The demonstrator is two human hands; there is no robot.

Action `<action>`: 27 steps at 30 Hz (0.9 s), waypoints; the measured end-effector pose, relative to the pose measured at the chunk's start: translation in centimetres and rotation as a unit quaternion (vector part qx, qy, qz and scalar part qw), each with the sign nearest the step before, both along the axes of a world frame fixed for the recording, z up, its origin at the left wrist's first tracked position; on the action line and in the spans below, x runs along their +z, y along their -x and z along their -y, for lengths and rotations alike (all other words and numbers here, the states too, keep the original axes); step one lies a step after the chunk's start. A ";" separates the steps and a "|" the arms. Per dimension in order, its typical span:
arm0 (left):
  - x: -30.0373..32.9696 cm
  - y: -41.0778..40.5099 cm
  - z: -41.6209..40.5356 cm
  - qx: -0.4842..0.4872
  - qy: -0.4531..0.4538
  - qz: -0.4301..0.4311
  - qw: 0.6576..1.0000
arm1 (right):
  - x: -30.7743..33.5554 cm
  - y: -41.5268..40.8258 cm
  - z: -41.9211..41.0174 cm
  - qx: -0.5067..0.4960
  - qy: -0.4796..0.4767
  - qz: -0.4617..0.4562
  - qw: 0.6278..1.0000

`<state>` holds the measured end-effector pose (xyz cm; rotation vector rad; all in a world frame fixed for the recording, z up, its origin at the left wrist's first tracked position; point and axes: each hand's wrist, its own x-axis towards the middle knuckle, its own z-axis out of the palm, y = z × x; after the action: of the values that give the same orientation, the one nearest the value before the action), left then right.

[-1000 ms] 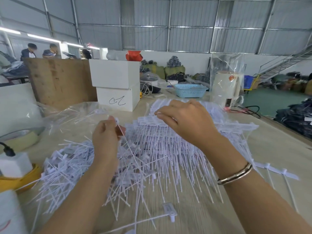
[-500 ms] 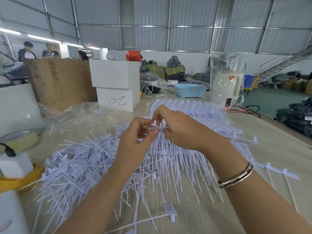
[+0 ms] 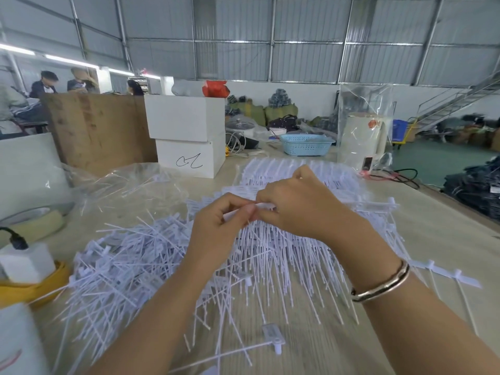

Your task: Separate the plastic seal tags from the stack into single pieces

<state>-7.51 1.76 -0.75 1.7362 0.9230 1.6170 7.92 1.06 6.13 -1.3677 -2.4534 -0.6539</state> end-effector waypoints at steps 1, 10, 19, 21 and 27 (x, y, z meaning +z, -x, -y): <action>0.2 0.1 0.1 -0.011 0.017 0.024 1.000 | -0.1 0.1 0.0 0.004 -0.011 0.004 1.000; 0.3 0.5 -1.1 -0.023 0.199 0.301 0.932 | -0.2 0.7 0.1 0.032 -0.104 -0.014 0.994; -0.5 4.1 -2.1 0.289 0.080 -0.106 0.948 | 0.6 -0.5 -0.1 -0.045 -0.048 -0.051 0.997; -1.1 4.2 -2.2 0.332 0.101 -0.269 0.899 | 0.5 -0.1 0.2 -0.019 -0.012 -0.071 0.997; -0.8 3.6 -2.0 0.362 0.111 -0.424 0.823 | 0.0 0.9 0.6 0.028 0.048 -0.060 0.997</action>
<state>-11.08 3.74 -1.56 2.0672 2.3174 0.9474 6.98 0.43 6.18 -1.3257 -2.4458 -0.4346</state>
